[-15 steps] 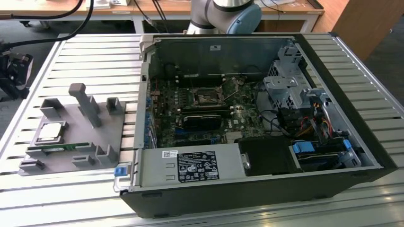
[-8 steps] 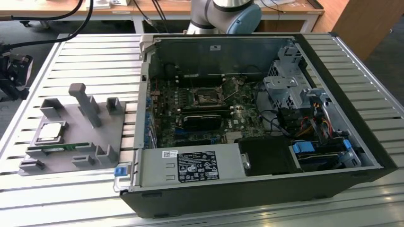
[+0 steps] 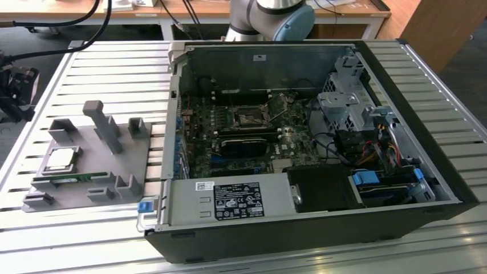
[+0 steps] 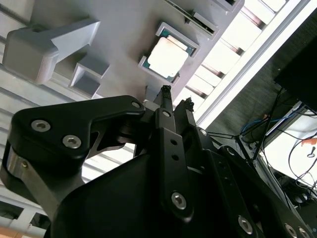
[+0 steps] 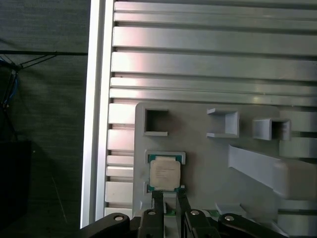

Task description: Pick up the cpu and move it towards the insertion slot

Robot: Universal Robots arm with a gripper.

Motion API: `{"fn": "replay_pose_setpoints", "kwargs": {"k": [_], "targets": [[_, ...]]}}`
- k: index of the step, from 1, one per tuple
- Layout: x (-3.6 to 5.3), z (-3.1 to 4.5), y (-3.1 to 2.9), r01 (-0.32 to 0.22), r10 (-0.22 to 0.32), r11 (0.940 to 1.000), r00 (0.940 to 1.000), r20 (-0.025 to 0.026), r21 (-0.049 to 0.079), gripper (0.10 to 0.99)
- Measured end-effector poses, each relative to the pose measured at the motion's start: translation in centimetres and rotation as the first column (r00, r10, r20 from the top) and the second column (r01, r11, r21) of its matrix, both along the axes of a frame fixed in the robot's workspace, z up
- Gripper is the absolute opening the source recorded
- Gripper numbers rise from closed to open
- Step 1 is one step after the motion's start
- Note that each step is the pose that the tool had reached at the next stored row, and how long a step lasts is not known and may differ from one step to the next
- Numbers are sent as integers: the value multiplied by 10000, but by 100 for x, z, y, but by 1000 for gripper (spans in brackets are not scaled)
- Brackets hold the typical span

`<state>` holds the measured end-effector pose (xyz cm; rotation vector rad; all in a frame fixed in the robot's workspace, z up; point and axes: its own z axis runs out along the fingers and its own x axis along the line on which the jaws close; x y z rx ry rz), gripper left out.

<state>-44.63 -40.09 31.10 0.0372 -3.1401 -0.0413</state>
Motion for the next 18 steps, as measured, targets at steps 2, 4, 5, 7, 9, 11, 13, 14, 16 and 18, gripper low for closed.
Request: {"fn": "replay_pose_setpoints", "kwargs": {"k": [2,4,5,7,9,11,13,14,16,18], "targets": [[-5,-7,0,-1,1,10000,10000,0,0,247],[-10,-14,0,-2,2,10000,10000,0,0,247],[-13,-18,0,-3,3,10000,10000,-1,0,247],[-17,-25,0,-4,4,10000,10000,-2,-1,247],[-21,-32,0,-5,5,10000,10000,0,0,247],[-26,-40,0,-5,5,10000,10000,-1,0,247],[-30,-46,0,-7,7,10000,10000,-1,0,247],[-32,-50,0,-7,7,10000,10000,-1,-1,247],[-37,-57,0,-7,7,10000,10000,0,0,247],[-46,-65,0,-8,8,10000,10000,0,0,247]]}}
